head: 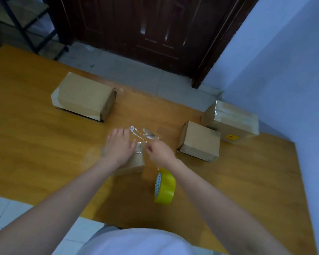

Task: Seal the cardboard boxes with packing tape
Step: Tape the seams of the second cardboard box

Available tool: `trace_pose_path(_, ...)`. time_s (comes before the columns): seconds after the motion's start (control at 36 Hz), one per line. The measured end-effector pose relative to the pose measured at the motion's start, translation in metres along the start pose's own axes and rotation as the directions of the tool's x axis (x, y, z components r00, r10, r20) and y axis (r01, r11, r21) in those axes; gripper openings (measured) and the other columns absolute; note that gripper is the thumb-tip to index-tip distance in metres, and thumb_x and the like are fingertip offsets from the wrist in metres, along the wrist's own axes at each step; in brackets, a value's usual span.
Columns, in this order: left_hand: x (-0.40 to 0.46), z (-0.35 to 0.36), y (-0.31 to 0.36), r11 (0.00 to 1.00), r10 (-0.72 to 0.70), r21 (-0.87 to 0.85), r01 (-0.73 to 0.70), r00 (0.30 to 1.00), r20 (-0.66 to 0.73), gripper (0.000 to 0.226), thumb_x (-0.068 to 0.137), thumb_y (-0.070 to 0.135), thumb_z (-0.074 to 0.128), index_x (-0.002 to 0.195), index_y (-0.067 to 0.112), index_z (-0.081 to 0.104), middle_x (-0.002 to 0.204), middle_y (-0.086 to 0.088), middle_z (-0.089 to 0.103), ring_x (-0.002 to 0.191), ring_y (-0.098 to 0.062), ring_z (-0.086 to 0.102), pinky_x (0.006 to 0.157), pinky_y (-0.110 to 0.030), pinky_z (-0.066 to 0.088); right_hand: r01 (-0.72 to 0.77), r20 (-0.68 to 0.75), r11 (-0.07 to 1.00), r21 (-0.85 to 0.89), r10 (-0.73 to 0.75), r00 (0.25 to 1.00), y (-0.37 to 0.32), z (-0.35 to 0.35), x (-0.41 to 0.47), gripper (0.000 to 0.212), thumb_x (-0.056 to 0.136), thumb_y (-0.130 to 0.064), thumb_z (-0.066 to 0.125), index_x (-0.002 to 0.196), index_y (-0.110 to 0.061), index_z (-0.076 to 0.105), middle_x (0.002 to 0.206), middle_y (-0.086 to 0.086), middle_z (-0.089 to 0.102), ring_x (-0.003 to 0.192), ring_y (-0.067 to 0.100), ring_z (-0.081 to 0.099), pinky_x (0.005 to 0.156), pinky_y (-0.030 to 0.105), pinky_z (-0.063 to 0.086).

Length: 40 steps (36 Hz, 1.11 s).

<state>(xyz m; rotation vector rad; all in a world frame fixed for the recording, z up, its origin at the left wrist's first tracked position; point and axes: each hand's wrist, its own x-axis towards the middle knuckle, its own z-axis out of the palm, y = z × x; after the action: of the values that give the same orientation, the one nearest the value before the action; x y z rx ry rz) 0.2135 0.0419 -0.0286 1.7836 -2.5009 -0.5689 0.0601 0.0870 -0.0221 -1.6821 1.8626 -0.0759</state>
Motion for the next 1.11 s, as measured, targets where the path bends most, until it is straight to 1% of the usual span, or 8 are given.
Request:
trace_pose_path(0.14,-0.007,0.023,-0.012,0.996,0.054,0.064,-0.060,0.995,0.083,0.040,0.101,0.040,0.027,0.113,0.013,0.055,0.118,-0.008,0.060,0.115,-0.026,0.047,0.092,-0.038,0.034,-0.034,0.006,0.999,-0.030,0.034,0.999,-0.013,0.013,-0.002,0.023,0.091,-0.013,0.042,0.102,-0.010,0.062,0.107,0.014,0.058,0.097,0.033,0.057,0.066,0.030,0.036)
trace_pose_path(0.25,-0.018,0.029,-0.010,0.991,0.126,0.043,-0.125,0.992,-0.007,0.061,0.092,0.044,0.009,0.091,0.013,0.061,0.096,-0.009,0.068,0.095,-0.029,0.057,0.080,-0.038,0.037,-0.083,0.050,0.993,-0.079,0.087,0.995,-0.018,0.021,-0.004,0.024,0.096,-0.013,0.039,0.113,-0.006,0.055,0.116,0.015,0.051,0.102,0.035,0.056,0.077,0.038,0.046)
trace_pose_path(0.42,-0.016,0.027,-0.012,0.988,0.110,0.102,-0.116,0.992,0.059,0.038,0.101,0.038,0.024,0.107,0.017,0.056,0.113,-0.003,0.062,0.109,-0.022,0.050,0.088,-0.037,0.033,-0.118,0.137,0.993,0.014,0.115,0.984,-0.014,0.018,-0.004,0.030,0.094,-0.011,0.039,0.116,-0.007,0.060,0.117,0.014,0.058,0.105,0.032,0.056,0.081,0.037,0.048)
trace_pose_path(0.53,-0.013,0.033,-0.015,0.986,0.120,0.106,-0.126,0.991,0.062,0.047,0.099,0.041,0.015,0.108,0.019,0.056,0.114,-0.001,0.062,0.108,-0.020,0.051,0.088,-0.036,0.033,-0.254,-0.057,0.966,0.043,0.256,0.965,-0.005,0.015,0.003,0.028,0.095,-0.016,0.044,0.117,-0.009,0.061,0.116,0.011,0.059,0.105,0.029,0.057,0.079,0.034,0.046)
trace_pose_path(0.69,-0.012,0.035,-0.016,0.984,0.139,0.108,-0.144,0.989,0.052,0.042,0.100,0.039,0.020,0.107,0.018,0.056,0.112,-0.001,0.062,0.106,-0.020,0.051,0.088,-0.037,0.033,-0.068,0.010,0.964,-0.256,0.073,0.997,-0.005,0.000,0.023,0.056,0.089,-0.028,0.061,0.142,-0.026,0.039,0.141,-0.001,0.040,0.129,0.024,0.035,0.098,0.039,0.035)
trace_pose_path(0.89,-0.012,0.034,-0.017,0.983,0.147,0.105,-0.150,0.989,0.030,0.042,0.098,0.038,0.024,0.096,0.016,0.060,0.100,-0.003,0.065,0.097,-0.023,0.056,0.081,-0.038,0.036,0.222,0.222,0.787,-0.576,-0.110,0.969,-0.018,-0.013,0.047,0.029,0.090,-0.029,0.055,0.119,-0.025,0.061,0.127,-0.003,0.056,0.122,0.022,0.043,0.096,0.036,0.031)
trace_pose_path(1.0,-0.011,0.041,-0.018,0.986,0.135,0.103,-0.129,0.990,-0.044,0.044,0.089,0.038,0.028,0.073,0.014,0.061,0.072,-0.005,0.065,0.072,-0.027,0.060,0.066,-0.035,0.041,0.275,0.276,0.706,-0.652,-0.117,0.954,-0.026,-0.017,0.055,0.020,0.089,-0.024,0.051,0.101,-0.020,0.066,0.113,0.002,0.064,0.111,0.023,0.056,0.089,0.032,0.036)
trace_pose_path(1.11,-0.010,0.043,-0.018,0.984,0.158,0.092,-0.152,0.985,-0.070,0.044,0.089,0.037,0.028,0.072,0.013,0.060,0.070,-0.006,0.064,0.071,-0.027,0.060,0.064,-0.035,0.040,0.289,0.301,0.700,-0.653,-0.110,0.947,-0.028,-0.016,0.056,0.021,0.091,-0.020,0.049,0.102,-0.014,0.066,0.109,0.007,0.065,0.105,0.027,0.059,0.080,0.032,0.039)
